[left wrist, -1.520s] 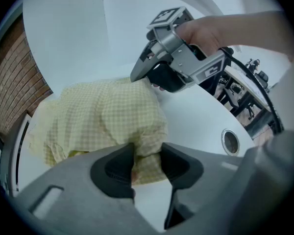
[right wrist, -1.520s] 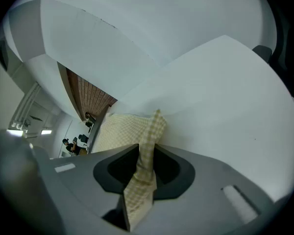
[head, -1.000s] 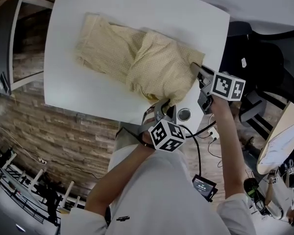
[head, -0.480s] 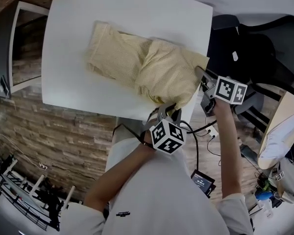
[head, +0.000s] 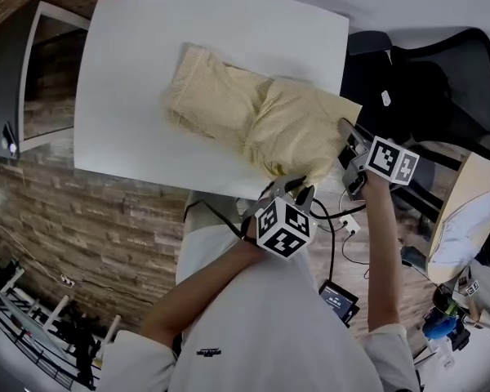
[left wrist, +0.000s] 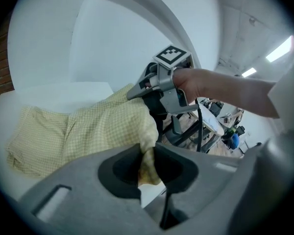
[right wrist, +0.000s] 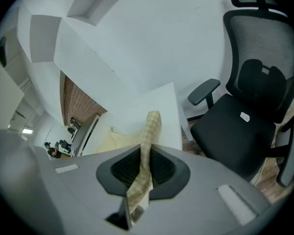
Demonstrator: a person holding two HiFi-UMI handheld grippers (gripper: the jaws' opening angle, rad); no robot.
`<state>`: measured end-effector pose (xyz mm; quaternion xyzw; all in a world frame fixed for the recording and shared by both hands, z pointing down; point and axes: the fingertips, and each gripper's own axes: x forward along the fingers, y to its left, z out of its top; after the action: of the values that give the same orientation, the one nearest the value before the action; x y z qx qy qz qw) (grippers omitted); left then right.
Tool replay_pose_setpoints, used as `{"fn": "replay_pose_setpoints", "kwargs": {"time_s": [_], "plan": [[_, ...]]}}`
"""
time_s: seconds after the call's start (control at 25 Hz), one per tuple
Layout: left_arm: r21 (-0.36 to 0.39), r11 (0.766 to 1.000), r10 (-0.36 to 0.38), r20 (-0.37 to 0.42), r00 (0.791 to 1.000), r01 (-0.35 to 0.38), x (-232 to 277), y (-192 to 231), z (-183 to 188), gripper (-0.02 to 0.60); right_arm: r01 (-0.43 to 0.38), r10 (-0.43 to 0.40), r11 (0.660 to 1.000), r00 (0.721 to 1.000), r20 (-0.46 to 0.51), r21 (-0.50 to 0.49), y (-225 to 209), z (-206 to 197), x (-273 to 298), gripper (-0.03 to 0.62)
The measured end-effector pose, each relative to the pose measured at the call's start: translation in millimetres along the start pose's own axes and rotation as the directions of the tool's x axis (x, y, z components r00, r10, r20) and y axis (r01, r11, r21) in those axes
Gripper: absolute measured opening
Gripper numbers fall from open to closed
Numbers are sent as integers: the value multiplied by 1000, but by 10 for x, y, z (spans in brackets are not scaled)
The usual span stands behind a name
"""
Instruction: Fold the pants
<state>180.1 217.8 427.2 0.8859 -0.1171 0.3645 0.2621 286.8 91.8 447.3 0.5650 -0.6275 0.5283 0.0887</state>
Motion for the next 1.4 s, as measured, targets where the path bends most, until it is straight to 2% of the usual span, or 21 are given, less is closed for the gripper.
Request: {"fn": "replay_pose_setpoints", "kwargs": {"time_s": [0.36,0.96,1.2,1.4], "plan": [[-75,995,-50,111,993,59,-514,352,176,71,6,-6,1000,997,75,5,472,205,88,34],[-183,983,27,197,980,10,-1286,1298,104,63,-27,33,995,998,56,-94,1609,400,814,35],[-265,964,81,214,973,-22,-1564,1769,7,62,-48,51,988,999,18,-147,2084,423,1227,35],[-334,940,138,196,971,-66,-1702,2212,-206,61,-64,57,980,997,-43,-188,2392,345,1683,35]]}}
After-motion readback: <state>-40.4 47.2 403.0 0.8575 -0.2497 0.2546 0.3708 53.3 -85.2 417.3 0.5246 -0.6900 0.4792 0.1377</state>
